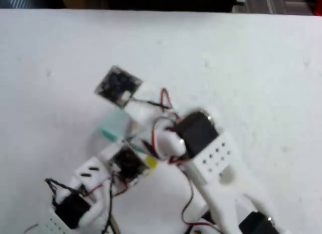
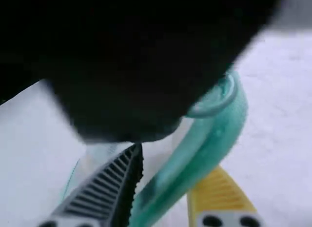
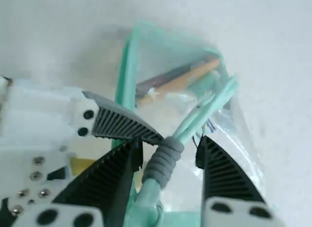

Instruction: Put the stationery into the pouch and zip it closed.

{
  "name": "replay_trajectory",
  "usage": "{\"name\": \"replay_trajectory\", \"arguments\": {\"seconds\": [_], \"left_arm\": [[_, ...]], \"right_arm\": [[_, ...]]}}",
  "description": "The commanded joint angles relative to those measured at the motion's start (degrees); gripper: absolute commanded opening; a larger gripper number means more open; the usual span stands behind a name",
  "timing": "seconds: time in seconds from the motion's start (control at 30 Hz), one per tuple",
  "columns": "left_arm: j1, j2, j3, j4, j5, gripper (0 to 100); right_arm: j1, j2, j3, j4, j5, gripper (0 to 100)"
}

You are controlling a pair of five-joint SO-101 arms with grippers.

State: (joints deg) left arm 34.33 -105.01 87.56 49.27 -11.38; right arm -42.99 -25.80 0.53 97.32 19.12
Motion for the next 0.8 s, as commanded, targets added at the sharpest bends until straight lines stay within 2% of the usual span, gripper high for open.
{"name": "replay_trajectory", "arguments": {"seconds": [0.0,0.2,0.4,0.6,0.77], "left_arm": [[-3.38,0.13,-0.26,-3.08,1.14,15],[-3.47,0.13,-0.35,-3.08,1.14,15],[-3.47,0.13,-0.35,-3.08,1.14,15],[-3.47,0.13,-0.35,-3.08,1.14,15],[-3.47,0.13,-0.35,-3.08,1.23,15]], "right_arm": [[4.53,-1.71,1.67,1.54,-0.18,17.3],[5.05,-1.27,3.08,1.54,-0.09,16.7],[1.01,-1.27,5.19,1.54,-0.09,1.9],[0.22,-1.27,8.09,1.45,0.0,1.7],[0.22,-1.27,2.99,1.36,0.0,1.7]]}}
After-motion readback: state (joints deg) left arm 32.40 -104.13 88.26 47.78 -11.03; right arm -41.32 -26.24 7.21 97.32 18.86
